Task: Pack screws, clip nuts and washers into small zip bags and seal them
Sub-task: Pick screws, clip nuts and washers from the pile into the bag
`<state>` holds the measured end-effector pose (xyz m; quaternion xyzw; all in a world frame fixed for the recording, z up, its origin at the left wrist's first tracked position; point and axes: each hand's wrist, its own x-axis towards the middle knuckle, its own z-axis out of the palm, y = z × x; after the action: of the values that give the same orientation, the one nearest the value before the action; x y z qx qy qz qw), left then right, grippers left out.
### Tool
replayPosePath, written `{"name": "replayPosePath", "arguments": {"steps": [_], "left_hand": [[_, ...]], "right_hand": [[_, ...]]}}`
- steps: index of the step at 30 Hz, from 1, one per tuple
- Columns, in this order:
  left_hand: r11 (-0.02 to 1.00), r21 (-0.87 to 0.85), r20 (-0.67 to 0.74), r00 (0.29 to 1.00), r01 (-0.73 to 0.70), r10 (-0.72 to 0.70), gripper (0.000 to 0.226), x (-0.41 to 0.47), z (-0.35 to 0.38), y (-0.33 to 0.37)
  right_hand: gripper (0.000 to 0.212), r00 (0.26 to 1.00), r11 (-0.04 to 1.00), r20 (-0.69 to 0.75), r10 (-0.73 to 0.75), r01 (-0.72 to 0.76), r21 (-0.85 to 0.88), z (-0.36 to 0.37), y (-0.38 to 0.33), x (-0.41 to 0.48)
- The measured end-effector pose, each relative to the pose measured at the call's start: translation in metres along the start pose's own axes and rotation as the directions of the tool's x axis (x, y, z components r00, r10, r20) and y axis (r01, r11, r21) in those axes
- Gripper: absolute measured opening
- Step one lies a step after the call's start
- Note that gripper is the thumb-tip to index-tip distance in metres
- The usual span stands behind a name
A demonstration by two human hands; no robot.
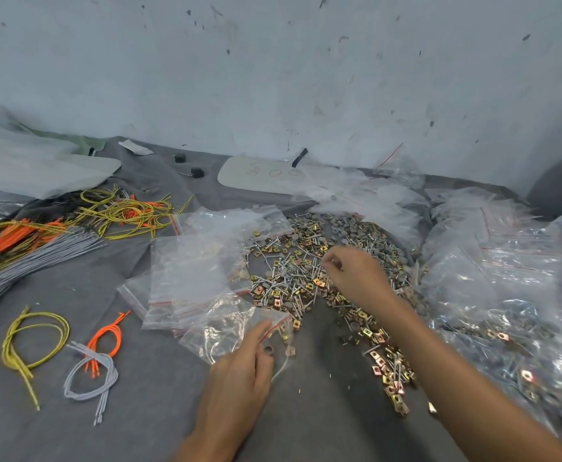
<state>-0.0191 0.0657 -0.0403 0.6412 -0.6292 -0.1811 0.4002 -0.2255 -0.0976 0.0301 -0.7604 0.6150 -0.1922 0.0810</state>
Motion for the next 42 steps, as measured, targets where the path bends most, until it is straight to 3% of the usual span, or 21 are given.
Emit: {"name": "replayPosePath", "arguments": {"steps": [4,11,18,22,26,31,38,42], "left_hand": [[0.999,-0.034,-0.006,1.000,0.007,-0.007,0.046,0.001,0.001,-0.003],[0.999,-0.033,-0.008,1.000,-0.006,0.006,0.045,0.002,0.000,-0.003],[0.999,-0.044,-0.026,0.999,-0.020,0.019,0.044,0.002,0.000,-0.003],[0.999,-0.044,-0.019,1.000,-0.018,0.017,0.045,0.002,0.001,-0.002],[1.000,-0.031,-0.006,1.000,-0.002,0.002,0.044,0.003,0.001,-0.004],[0.999,-0.026,0.040,0.999,0.020,-0.019,0.047,0.003,0.000,-0.002],[0.999,-0.020,0.040,0.998,0.043,-0.042,0.046,0.003,-0.002,-0.001],[1.000,-0.005,0.019,0.999,0.028,-0.028,0.044,0.002,0.000,-0.002]], "right_hand": [[0.008,0.993,0.993,0.063,0.096,-0.091,-0.079,0.013,0.016,0.049],[0.012,0.986,0.983,0.156,0.054,-0.025,-0.181,0.039,0.033,0.075],[0.013,0.989,0.980,0.140,0.043,-0.015,-0.201,0.031,0.028,0.062],[0.011,0.995,0.996,0.085,0.053,-0.059,0.070,0.022,0.016,0.025],[0.008,0.998,0.910,0.066,0.018,-0.044,0.413,0.017,-0.004,-0.042],[0.003,0.989,0.822,0.105,-0.106,0.028,0.569,0.026,-0.031,-0.109],[0.006,0.970,0.895,-0.023,-0.240,0.230,0.383,0.037,-0.058,-0.124],[0.015,0.957,0.936,0.039,-0.288,0.273,0.222,0.042,-0.061,-0.118]]}}
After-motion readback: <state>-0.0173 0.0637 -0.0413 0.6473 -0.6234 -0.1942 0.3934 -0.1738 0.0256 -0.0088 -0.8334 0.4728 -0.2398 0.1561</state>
